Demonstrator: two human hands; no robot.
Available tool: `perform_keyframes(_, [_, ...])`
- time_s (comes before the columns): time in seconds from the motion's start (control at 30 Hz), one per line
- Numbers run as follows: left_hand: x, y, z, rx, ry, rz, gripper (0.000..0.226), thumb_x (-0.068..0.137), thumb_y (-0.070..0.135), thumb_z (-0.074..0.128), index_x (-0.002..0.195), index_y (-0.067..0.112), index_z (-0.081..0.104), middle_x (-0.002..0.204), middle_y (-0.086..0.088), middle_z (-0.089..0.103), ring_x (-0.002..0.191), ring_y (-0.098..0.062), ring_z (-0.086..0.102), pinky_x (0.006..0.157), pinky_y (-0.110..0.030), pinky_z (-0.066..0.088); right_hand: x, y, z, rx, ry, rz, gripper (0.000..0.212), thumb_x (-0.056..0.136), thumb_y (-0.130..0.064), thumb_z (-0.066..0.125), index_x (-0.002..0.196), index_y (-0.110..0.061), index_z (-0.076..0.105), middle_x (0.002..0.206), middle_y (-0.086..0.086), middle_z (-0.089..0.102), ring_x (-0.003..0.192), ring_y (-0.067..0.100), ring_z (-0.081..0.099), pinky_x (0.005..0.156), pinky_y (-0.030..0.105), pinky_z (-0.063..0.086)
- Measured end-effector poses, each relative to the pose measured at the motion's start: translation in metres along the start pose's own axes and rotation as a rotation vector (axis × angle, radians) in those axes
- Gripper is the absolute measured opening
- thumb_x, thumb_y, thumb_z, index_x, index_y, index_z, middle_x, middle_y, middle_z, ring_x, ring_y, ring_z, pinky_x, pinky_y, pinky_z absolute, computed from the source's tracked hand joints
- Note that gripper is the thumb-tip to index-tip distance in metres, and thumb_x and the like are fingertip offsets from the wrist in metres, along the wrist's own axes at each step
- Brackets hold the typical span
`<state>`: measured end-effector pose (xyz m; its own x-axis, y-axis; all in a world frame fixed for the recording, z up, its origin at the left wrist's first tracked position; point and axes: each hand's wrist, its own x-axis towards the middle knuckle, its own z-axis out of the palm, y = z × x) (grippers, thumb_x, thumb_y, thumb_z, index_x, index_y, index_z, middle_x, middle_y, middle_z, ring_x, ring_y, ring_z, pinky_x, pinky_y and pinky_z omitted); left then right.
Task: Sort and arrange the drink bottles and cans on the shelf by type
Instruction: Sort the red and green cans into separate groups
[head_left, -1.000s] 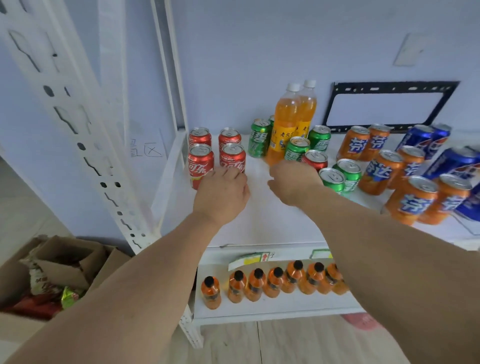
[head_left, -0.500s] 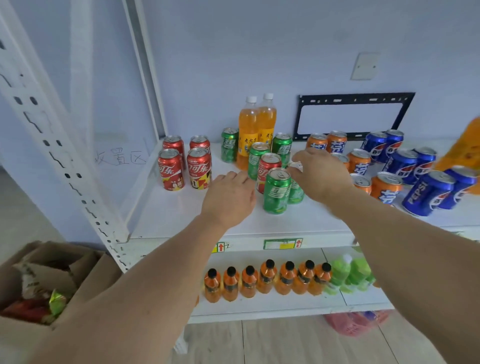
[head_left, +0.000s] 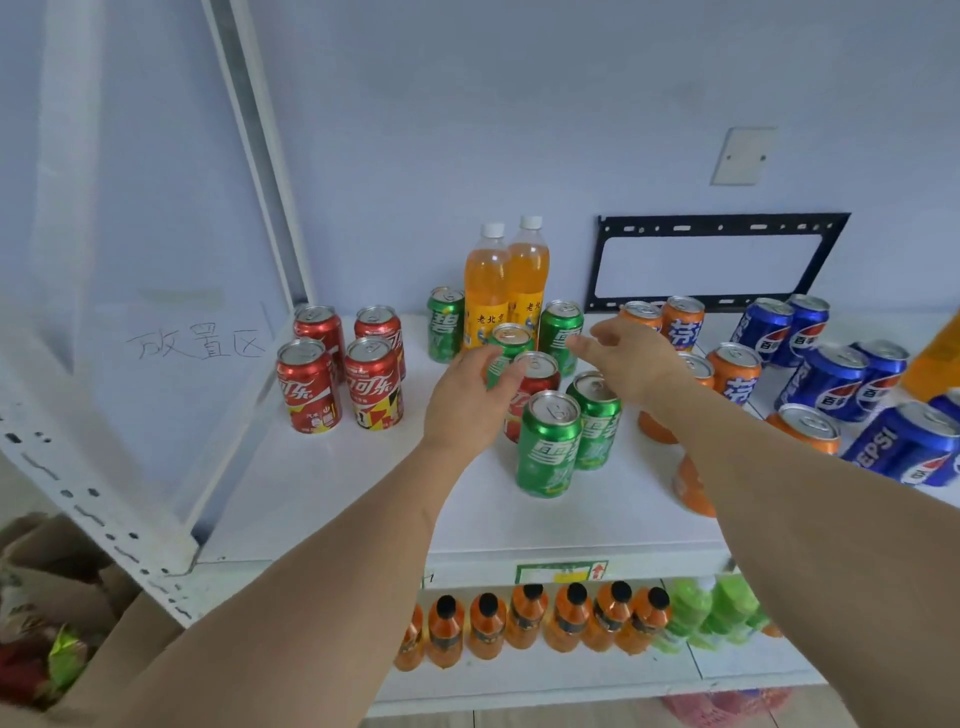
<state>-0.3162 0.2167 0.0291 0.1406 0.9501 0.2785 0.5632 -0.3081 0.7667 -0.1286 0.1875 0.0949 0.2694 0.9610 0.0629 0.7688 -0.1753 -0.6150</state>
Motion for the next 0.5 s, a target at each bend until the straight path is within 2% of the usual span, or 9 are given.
perform_keyframes(0.1, [0.013, -0.001, 0.010, -0.177, -0.095, -0.102, 0.056, 0.092, 0.057, 0.055, 0.137, 0.023, 0.051, 0.134, 0.001, 0.058, 0.118, -0.018, 0.057, 0.099, -0.037, 0.047, 0.017, -0.005, 0.002, 0.007, -0.013, 0.002, 0.068, 0.092, -0.060, 0.051, 0.142, -0.014, 0.047, 0.140, 0.006, 0.054, 0.123, 0.026, 0.053, 0.090, 0.034, 0.040])
perform_keyframes(0.23, [0.025, -0.005, 0.020, -0.381, -0.170, -0.144, 0.040, 0.089, 0.052, 0.065, 0.120, 0.027, 0.060, 0.113, 0.011, 0.064, 0.104, -0.008, 0.061, 0.094, -0.033, 0.049, 0.037, -0.015, 0.006, 0.017, -0.022, -0.020, 0.067, 0.091, -0.062, 0.049, 0.137, -0.013, 0.052, 0.136, 0.007, 0.057, 0.121, 0.025, 0.054, 0.090, 0.035, 0.040])
perform_keyframes(0.3, [0.029, -0.010, 0.027, -0.414, -0.194, -0.152, 0.039, 0.085, 0.054, 0.068, 0.115, 0.029, 0.062, 0.110, 0.013, 0.065, 0.103, -0.007, 0.062, 0.095, -0.034, 0.050, 0.043, -0.019, 0.008, 0.014, -0.033, -0.025, 0.064, 0.094, -0.061, 0.046, 0.130, -0.010, 0.057, 0.130, 0.010, 0.061, 0.116, 0.027, 0.056, 0.089, 0.036, 0.041])
perform_keyframes(0.43, [0.035, -0.018, 0.034, -0.476, -0.269, -0.179, 0.068, 0.065, 0.067, 0.075, 0.122, 0.033, 0.062, 0.118, 0.012, 0.068, 0.110, -0.011, 0.063, 0.098, -0.043, 0.052, 0.051, -0.013, 0.008, 0.018, -0.050, 0.016, 0.067, 0.093, -0.064, 0.043, 0.129, -0.010, 0.059, 0.130, 0.011, 0.060, 0.116, 0.028, 0.055, 0.091, 0.036, 0.041])
perform_keyframes(0.5, [0.038, -0.020, 0.036, -0.503, -0.298, -0.183, 0.072, 0.059, 0.062, 0.080, 0.123, 0.032, 0.063, 0.118, 0.011, 0.069, 0.111, -0.012, 0.064, 0.096, -0.044, 0.054, 0.050, -0.005, 0.009, 0.022, -0.087, 0.064, 0.067, 0.094, -0.064, 0.041, 0.126, -0.008, 0.060, 0.128, 0.013, 0.060, 0.112, 0.028, 0.055, 0.095, 0.040, 0.042])
